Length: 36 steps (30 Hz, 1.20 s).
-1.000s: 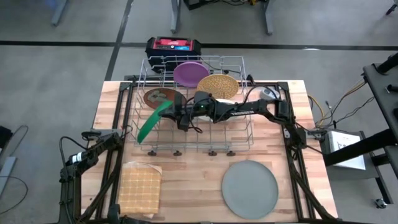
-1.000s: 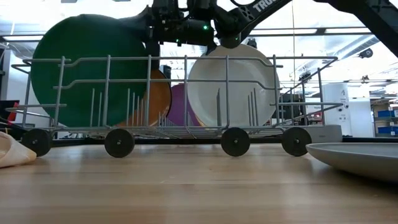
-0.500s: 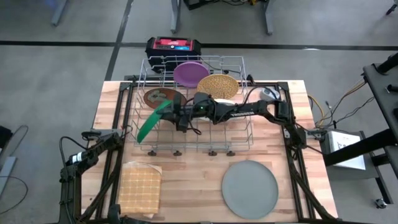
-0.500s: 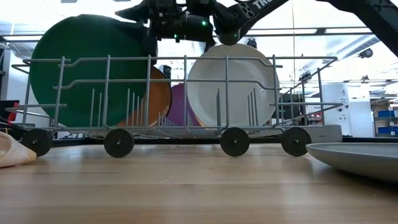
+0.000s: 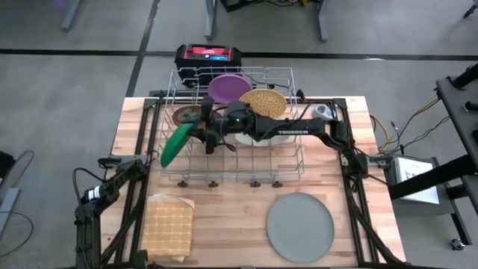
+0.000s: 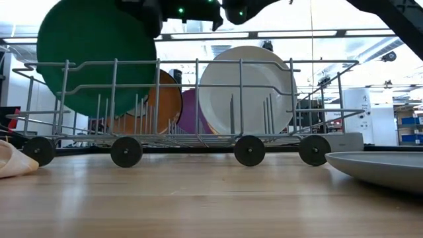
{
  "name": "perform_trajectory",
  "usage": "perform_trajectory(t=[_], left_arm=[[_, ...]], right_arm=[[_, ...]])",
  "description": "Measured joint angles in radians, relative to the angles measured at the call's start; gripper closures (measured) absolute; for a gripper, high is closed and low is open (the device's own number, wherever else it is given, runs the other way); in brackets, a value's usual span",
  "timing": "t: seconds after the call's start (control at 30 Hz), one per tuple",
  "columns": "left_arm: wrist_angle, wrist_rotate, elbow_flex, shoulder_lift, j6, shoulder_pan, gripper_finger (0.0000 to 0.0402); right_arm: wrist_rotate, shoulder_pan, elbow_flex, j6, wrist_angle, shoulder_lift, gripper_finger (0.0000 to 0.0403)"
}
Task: Sort dishes
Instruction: Put the green plate into the dish rack
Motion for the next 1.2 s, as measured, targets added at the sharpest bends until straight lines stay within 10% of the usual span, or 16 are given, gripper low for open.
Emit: perform_trajectory(t=[0.3, 1.2], left_arm=[[0.069, -0.113, 0.013, -0.015, 0.089, -0.004, 0.0233], [0.149, -0.113, 0.084, -0.054, 0.371, 0.005, 0.0233]], right_arm=[[0.001, 0.000, 0.007, 0.072, -0.062, 0.000, 0.0246], [0.263, -0.009, 0.011, 0.499, -0.331, 0.000, 0.0080]])
